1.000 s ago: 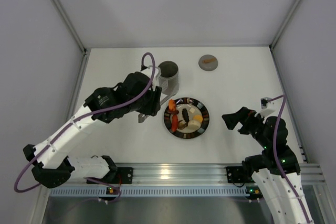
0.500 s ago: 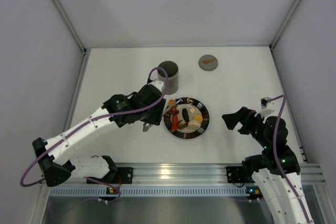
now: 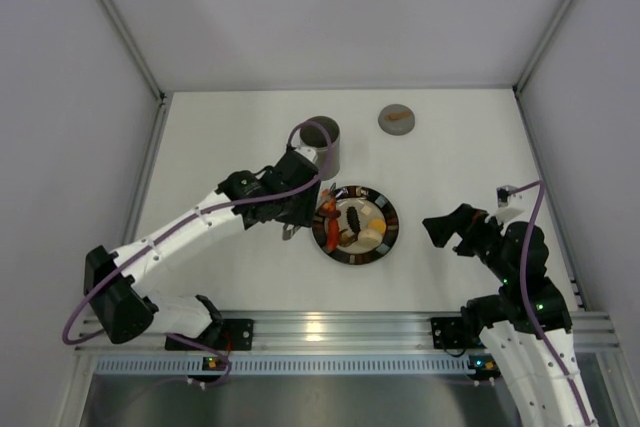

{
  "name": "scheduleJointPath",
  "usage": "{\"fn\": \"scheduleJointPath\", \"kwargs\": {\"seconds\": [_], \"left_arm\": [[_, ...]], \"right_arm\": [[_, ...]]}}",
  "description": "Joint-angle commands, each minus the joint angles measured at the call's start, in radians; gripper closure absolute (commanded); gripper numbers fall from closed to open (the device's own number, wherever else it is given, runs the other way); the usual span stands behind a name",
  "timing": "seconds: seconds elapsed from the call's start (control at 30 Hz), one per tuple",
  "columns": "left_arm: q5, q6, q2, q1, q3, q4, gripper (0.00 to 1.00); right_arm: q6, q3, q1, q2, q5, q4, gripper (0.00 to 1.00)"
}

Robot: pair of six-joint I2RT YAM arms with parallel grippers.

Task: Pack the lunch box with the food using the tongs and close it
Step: Pick up the fake food from the plate.

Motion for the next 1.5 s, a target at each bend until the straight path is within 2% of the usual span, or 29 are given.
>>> {"fn": "scheduleJointPath", "kwargs": {"seconds": [0.0,0.9,1.13,1.47], "left_arm": [[0.036,0.019,0.013,0.008,-0.007,0.084,0.44],[0.096,0.017,0.087,0.011,-0.027,0.129,0.47],[0.103,0.022,0.082,0.009,-0.021,0.129,0.53],[0.114,0.032,0.076,0.011,-0.001,0.109,0.71]], "right_arm": [[-0.008,0.011,-0.011,-0.009,0.005,0.006,0.01],[0.002,-0.001,-0.011,-0.032,0.002,0.0,0.01],[0.002,-0.002,-0.011,-0.033,0.002,-0.002,0.0],[0.004,0.005,-0.011,-0.032,0.002,-0.002,0.01]]}}
